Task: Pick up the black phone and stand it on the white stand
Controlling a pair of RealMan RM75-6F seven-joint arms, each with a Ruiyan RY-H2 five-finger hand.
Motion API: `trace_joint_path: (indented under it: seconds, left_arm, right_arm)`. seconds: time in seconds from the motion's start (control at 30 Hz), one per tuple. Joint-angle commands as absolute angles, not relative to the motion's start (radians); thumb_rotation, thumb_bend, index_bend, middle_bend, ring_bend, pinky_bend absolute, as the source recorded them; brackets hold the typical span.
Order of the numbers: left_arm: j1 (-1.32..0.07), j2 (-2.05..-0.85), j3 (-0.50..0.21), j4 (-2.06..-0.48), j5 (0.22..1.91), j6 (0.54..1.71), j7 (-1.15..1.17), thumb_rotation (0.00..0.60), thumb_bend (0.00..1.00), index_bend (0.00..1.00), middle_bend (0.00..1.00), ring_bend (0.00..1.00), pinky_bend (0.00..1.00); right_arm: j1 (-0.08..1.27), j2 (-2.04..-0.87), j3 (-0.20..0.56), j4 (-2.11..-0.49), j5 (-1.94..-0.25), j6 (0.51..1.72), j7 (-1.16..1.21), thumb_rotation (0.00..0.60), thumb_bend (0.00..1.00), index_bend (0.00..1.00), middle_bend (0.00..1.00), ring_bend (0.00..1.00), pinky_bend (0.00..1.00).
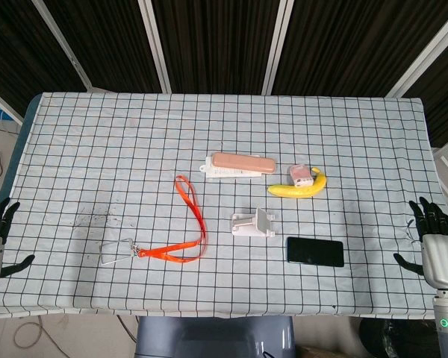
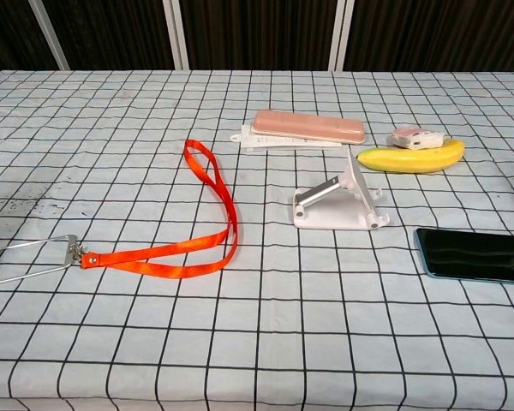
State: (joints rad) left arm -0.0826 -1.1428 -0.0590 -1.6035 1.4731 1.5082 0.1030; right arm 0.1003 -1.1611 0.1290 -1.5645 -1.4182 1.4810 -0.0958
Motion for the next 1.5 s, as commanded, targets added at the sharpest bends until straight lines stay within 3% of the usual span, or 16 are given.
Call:
trace_joint_path:
  seconds: [0.03, 0.67, 0.8, 0.93, 1.03, 1.5]
  left_arm:
    - [-0.083, -1.142, -0.059, -1.603, 1.473, 1.508, 0.102, 0.6, 0.0, 0.0, 0.0, 0.0, 0.0]
    - [-0.084, -1.137, -0.053, -1.595, 1.49, 1.507, 0.079, 0.6, 0.0, 0.0, 0.0, 0.0, 0.0]
    - [-0.086, -1.139, -0.051, -1.593, 1.493, 1.504, 0.082, 0.6, 0.0, 0.0, 0.0, 0.0, 0.0]
    - [-0.091, -1.14, -0.056, -1.593, 1.476, 1.49, 0.076, 0.6, 0.0, 0.0, 0.0, 0.0, 0.0]
    - [-0.095, -1.14, -0.059, -1.594, 1.472, 1.484, 0.074, 0.6, 0.0, 0.0, 0.0, 0.0, 0.0]
    - [-0.094, -1.138, -0.057, -1.596, 1.481, 1.492, 0.07, 0.6, 0.0, 0.0, 0.0, 0.0, 0.0]
  right_arm:
    - [0.1, -1.162, 0.126, -1.566, -1.422, 1.482, -0.098, 0.6, 0.0, 0.0, 0.0, 0.0, 0.14]
    - [0.106, -1.147, 0.111, -1.63, -1.476, 1.496, -0.115, 0.6, 0.01, 0.0, 0.0, 0.0, 0.14]
    - [0.119, -1.133, 0.097, -1.693, -1.501, 1.475, -0.164, 0.6, 0.02, 0.0, 0.08, 0.05, 0.15]
    - [0.145, -1.14, 0.089, -1.762, -1.496, 1.424, -0.235, 0.6, 0.06, 0.12, 0.2, 0.18, 0.17]
    - [0.174, -1.17, 0.09, -1.8, -1.475, 1.374, -0.304, 0.6, 0.07, 0.19, 0.24, 0.22, 0.17]
    - [0.253, -1.343, 0.097, -1.798, -1.3, 1.245, -0.519, 0.6, 0.09, 0.23, 0.29, 0.27, 0.17]
